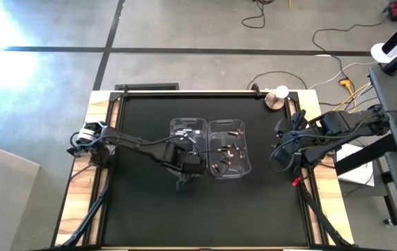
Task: Sort batteries
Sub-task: Adjust the transparent bins
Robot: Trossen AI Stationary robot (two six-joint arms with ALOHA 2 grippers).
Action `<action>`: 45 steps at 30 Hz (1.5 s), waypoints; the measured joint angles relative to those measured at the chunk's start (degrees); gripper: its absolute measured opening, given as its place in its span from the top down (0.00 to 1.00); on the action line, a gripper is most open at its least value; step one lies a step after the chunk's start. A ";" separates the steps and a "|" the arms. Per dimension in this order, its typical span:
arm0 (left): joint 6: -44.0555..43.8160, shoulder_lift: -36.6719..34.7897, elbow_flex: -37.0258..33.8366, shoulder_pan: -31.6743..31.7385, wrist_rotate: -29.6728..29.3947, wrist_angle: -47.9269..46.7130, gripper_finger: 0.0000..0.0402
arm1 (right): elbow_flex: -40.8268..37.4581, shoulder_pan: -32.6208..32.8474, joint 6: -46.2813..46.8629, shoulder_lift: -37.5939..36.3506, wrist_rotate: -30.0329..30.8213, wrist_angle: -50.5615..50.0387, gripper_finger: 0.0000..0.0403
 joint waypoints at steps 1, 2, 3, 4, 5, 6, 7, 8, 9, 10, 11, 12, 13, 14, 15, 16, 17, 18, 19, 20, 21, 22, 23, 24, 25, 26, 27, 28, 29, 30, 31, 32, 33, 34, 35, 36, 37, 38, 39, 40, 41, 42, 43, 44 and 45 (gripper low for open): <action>0.21 0.04 0.00 0.00 0.00 -0.01 0.60 | 0.00 0.00 -0.28 0.00 -0.37 0.02 0.32; 0.20 0.07 0.17 0.00 0.00 -0.47 0.60 | 0.00 0.00 -0.65 0.00 -1.16 0.04 0.32; 0.09 0.15 0.74 0.00 0.04 -1.49 0.60 | 0.00 0.00 -1.05 0.00 -2.12 0.12 0.32; -0.31 0.15 1.58 0.00 0.08 -2.27 0.60 | -0.01 0.00 -1.41 0.00 -3.05 0.29 0.31; -0.68 0.15 2.63 0.00 0.09 -2.94 0.60 | -0.02 0.00 -1.93 0.00 -3.75 0.71 0.31; -0.73 0.15 3.81 0.00 0.08 -3.57 0.60 | -0.02 0.00 -2.80 0.00 -4.18 1.51 0.31; -0.62 0.12 5.18 0.00 0.06 -4.46 0.60 | -0.04 0.00 -3.28 0.00 -4.25 2.66 0.30; -0.16 0.11 6.44 0.00 0.02 -5.22 0.60 | -0.17 0.00 -3.99 0.03 -4.22 4.11 0.30; 0.43 0.05 7.51 0.00 -0.02 -5.70 0.60 | -0.43 0.00 -4.87 0.11 -4.12 5.81 0.30; 1.07 0.02 8.31 0.07 -0.40 -5.84 0.60 | -0.86 -0.14 -6.24 0.15 -3.98 7.80 0.29; 1.69 0.01 8.91 0.08 -1.39 -6.07 0.60 | -1.46 -0.22 -6.99 0.29 -3.69 9.92 0.29; 2.06 0.00 9.20 0.15 -2.48 -6.52 0.60 | -2.17 -0.54 -7.08 0.55 -3.02 11.85 0.29; 2.16 0.00 9.25 0.31 -3.67 -7.23 0.60 | -2.90 -1.14 -5.55 0.83 -2.39 13.30 0.28; 2.12 0.00 9.22 0.54 -4.89 -8.11 0.60 | -3.65 -2.06 -2.76 1.33 -1.89 14.33 0.29; 1.79 0.00 9.12 0.80 -6.40 -8.76 0.60 | -4.27 -3.33 0.68 1.92 -1.57 15.14 0.29; 0.99 0.00 8.96 1.02 -8.32 -9.36 0.60 | -4.76 -4.88 3.85 2.72 -1.46 15.77 0.29; -0.27 0.00 8.77 1.28 -10.24 -9.99 0.60 | -5.19 -6.36 6.13 3.57 -1.48 16.11 0.29; -1.55 -0.01 8.47 1.57 -11.68 -10.30 0.60 | -5.67 -7.74 7.66 4.43 -1.43 16.12 0.30; -2.42 -0.12 8.14 1.88 -12.45 -10.30 0.60 | -6.11 -9.18 8.35 5.38 -1.46 16.00 0.30; -2.94 -0.29 7.77 2.10 -12.87 -10.32 0.60 | -6.52 -10.74 8.84 6.35 -1.45 16.11 0.30; -3.21 -0.51 7.39 2.38 -12.94 -10.38 0.60 | -6.86 -12.45 8.94 7.27 -1.57 16.24 0.30; -3.30 -0.87 6.94 2.59 -12.98 -10.48 0.60 | -7.20 -14.26 8.95 8.19 -1.61 16.30 0.30; -3.29 -1.32 6.41 2.76 -13.02 -10.63 0.60 | -7.56 -16.09 8.75 9.09 -1.83 16.33 0.30; -3.23 -1.81 5.76 2.89 -13.09 -10.77 0.60 | -7.89 -17.98 7.92 10.00 -2.76 16.33 0.30; -3.06 -2.16 5.14 2.95 -13.29 -10.86 0.60 | -8.21 -19.88 6.97 10.85 -4.10 16.51 0.29; -3.00 -2.68 4.46 2.99 -13.45 -10.77 0.60 | -8.63 -21.93 5.64 11.54 -5.59 16.87 0.29; -3.02 -3.21 3.78 2.97 -13.82 -10.69 0.60 | -9.18 -23.82 4.59 12.13 -6.57 17.48 0.28; -3.14 -4.02 3.00 2.97 -14.46 -10.53 0.60 | -9.86 -25.57 3.88 12.60 -7.25 18.93 0.28; -3.54 -5.16 2.04 2.84 -15.01 -10.25 0.60 | -10.59 -27.35 2.79 13.09 -7.81 20.95 0.28; -4.12 -6.53 1.03 2.60 -15.78 -9.89 0.60 | -11.35 -29.20 1.61 13.55 -8.84 23.28 0.27; -4.89 -7.95 0.01 2.27 -16.37 -9.76 0.60 | -12.12 -30.92 0.74 14.09 -10.05 25.66 0.27; -5.71 -9.54 -1.12 1.87 -16.75 -9.68 0.60 | -12.80 -32.50 -0.08 14.77 -11.50 28.05 0.28; -6.39 -11.18 -2.36 1.41 -16.84 -9.64 0.60 | -13.28 -33.84 -0.34 15.64 -12.81 30.35 0.28; -6.94 -12.82 -3.55 1.07 -16.65 -9.72 0.60 | -13.51 -35.03 -0.41 16.60 -13.92 32.21 0.28; -7.31 -14.52 -4.58 0.78 -16.12 -9.79 0.60 | -13.64 -36.07 -0.34 17.66 -14.62 33.71 0.29; -7.90 -16.22 -5.55 0.53 -15.47 -9.96 0.60 | -13.68 -36.98 -0.18 18.80 -14.93 34.79 0.29; -8.56 -17.99 -6.47 0.49 -14.90 -10.26 0.60 | -13.60 -37.82 0.00 19.98 -14.96 35.45 0.29; -9.34 -19.62 -7.36 0.45 -14.45 -10.63 0.60 | -13.34 -38.71 0.17 21.30 -14.96 35.53 0.30; -10.35 -21.12 -8.05 0.44 -14.43 -11.07 0.60 | -13.08 -39.49 0.18 22.56 -14.94 35.53 0.30; -11.14 -22.48 -8.59 0.42 -14.41 -11.57 0.60 | -12.80 -40.05 0.21 23.86 -14.90 35.49 0.29; -11.51 -23.78 -9.12 0.42 -14.48 -12.02 0.60 | -12.54 -40.49 0.29 25.08 -14.89 35.45 0.29; -11.59 -25.08 -9.50 0.42 -14.72 -12.42 0.60 | -12.39 -40.87 0.49 26.10 -14.90 35.57 0.28; -11.67 -26.33 -9.75 0.40 -15.65 -12.73 0.60 | -12.30 -41.28 0.76 27.05 -14.94 35.60 0.28; -12.31 -27.56 -9.86 0.39 -16.48 -13.19 0.60 | -12.28 -41.58 1.12 27.94 -14.94 35.60 0.27; -13.09 -28.65 -9.96 0.37 -17.30 -13.74 0.60 | -12.21 -41.91 1.48 28.82 -14.91 35.61 0.27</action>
